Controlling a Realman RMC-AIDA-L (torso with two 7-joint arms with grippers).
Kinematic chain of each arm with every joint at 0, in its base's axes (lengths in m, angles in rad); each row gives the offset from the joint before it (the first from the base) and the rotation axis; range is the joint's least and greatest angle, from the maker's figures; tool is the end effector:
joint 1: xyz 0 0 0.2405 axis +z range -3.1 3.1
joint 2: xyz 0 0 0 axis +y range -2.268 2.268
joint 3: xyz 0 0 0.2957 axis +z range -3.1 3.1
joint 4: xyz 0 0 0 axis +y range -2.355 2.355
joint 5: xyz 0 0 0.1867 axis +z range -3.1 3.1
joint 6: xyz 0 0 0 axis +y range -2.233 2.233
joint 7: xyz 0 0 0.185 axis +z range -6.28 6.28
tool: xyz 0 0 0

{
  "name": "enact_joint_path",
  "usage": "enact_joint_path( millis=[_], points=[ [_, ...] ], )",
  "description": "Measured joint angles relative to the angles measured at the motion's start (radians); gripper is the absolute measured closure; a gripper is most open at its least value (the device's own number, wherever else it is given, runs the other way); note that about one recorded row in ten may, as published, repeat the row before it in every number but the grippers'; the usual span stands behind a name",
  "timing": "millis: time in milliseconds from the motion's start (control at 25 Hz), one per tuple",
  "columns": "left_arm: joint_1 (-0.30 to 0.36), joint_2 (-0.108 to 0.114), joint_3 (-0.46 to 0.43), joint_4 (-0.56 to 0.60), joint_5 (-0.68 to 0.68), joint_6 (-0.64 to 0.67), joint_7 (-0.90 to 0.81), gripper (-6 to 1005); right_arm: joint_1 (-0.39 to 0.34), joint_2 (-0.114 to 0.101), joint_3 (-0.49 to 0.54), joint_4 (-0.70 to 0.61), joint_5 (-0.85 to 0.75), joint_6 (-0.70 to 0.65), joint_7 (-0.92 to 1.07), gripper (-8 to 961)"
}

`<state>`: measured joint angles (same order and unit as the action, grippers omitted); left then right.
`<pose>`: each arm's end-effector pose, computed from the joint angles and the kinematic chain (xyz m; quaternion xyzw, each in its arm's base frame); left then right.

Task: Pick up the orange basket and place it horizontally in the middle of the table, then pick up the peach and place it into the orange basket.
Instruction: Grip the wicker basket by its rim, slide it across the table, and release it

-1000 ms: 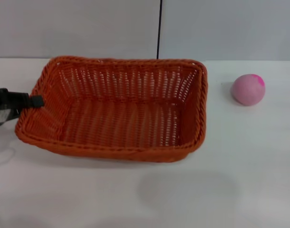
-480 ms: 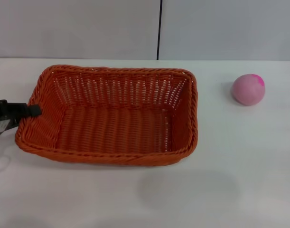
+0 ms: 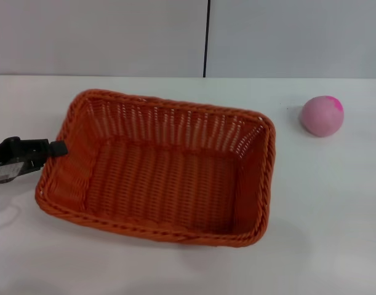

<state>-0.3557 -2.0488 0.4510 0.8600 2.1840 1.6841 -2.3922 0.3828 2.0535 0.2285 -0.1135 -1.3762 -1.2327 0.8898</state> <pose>-0.3409 0.2973 0.0049 -0.6812 -0.6777 -0.2584 0.1000 0.4278 0.3370 0.0781 -0.4513 0.4252 0.4650 0.6319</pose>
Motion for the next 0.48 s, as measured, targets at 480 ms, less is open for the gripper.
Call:
enact_joint_path(
  millis=[480],
  points=[
    [0.0,0.03,-0.006,0.0,-0.01,0.008,0.004,442,0.001,-0.003,-0.006,-0.011,0.0,-0.001,0.0,481]
  ],
)
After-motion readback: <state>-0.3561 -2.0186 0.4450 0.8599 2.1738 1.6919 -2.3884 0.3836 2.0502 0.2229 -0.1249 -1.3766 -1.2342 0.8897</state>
